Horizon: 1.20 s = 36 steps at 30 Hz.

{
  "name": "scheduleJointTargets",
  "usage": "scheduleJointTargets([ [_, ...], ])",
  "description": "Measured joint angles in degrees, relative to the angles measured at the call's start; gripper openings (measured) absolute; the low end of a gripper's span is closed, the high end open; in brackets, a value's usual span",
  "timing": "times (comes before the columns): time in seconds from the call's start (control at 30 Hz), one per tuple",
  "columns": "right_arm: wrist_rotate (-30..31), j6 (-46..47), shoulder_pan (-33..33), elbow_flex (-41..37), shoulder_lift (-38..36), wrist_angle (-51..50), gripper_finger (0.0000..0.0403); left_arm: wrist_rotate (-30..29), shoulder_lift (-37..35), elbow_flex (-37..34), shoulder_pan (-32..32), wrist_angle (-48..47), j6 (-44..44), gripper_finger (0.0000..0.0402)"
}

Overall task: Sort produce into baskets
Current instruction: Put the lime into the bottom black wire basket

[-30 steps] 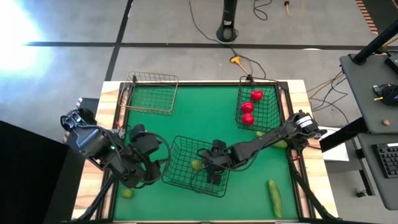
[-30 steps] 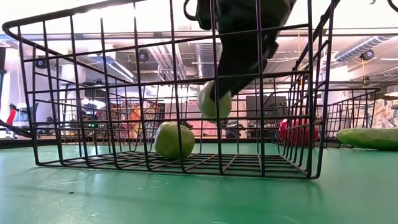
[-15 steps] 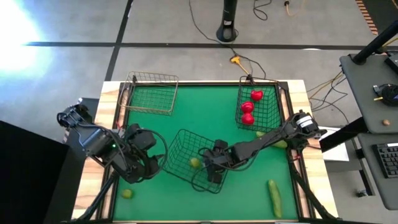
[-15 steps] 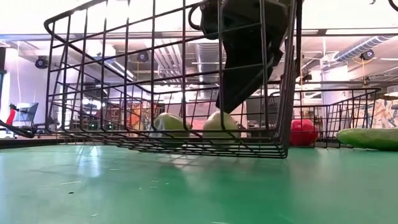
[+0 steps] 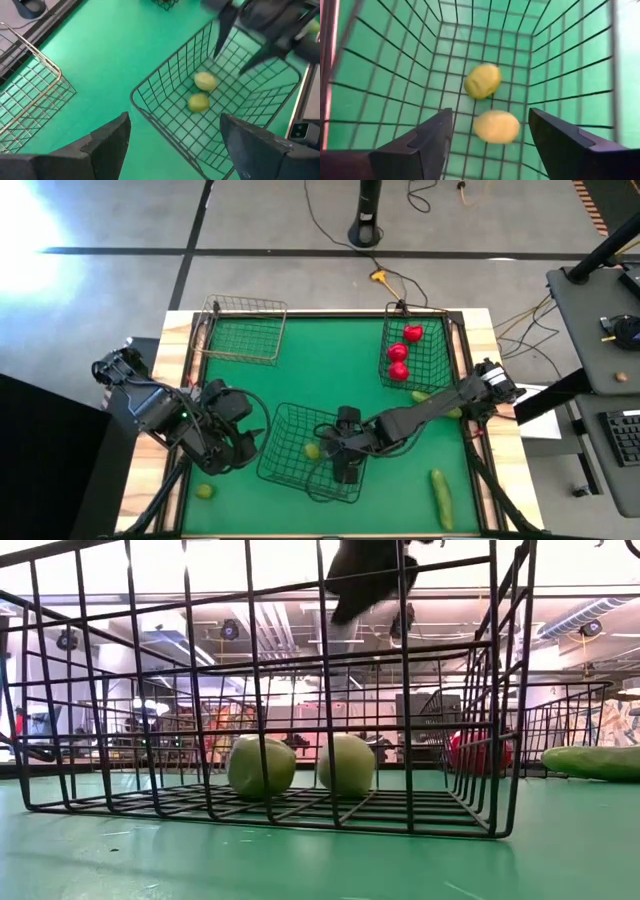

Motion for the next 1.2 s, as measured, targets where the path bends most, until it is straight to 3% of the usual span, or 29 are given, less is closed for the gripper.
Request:
scheduleJointTargets([
  [0.27, 11.3, 4.9, 9.8, 14.6, -0.3, -16.2, 0.0225, 15.8, 1.5, -6.7, -3.0, 7.9, 2.7, 0.0288],
  [0.53, 19.6, 16.6, 25.1, 16.2, -0.3, -16.9, 0.021, 32.3, 5.5, -15.8, -9.5, 16.6, 2.2, 0.0288],
  [0.73, 24.5, 25.5, 32.7, 13.6, -0.2, -17.0, 0.0205, 30.3, 8.6, -19.0, -11.8, 16.7, -2.0, 0.0288],
  [0.93, 24.7, 31.1, 36.2, 11.5, 0.0, -17.0, 0.0205, 31.2, 10.9, -21.1, -11.8, 16.4, -2.2, 0.0288],
  [1.2, 24.7, 32.7, 38.1, 10.4, 0.3, -16.9, 0.0205, 43.3, 11.2, -26.9, -12.1, 16.5, -3.1, 0.0288],
])
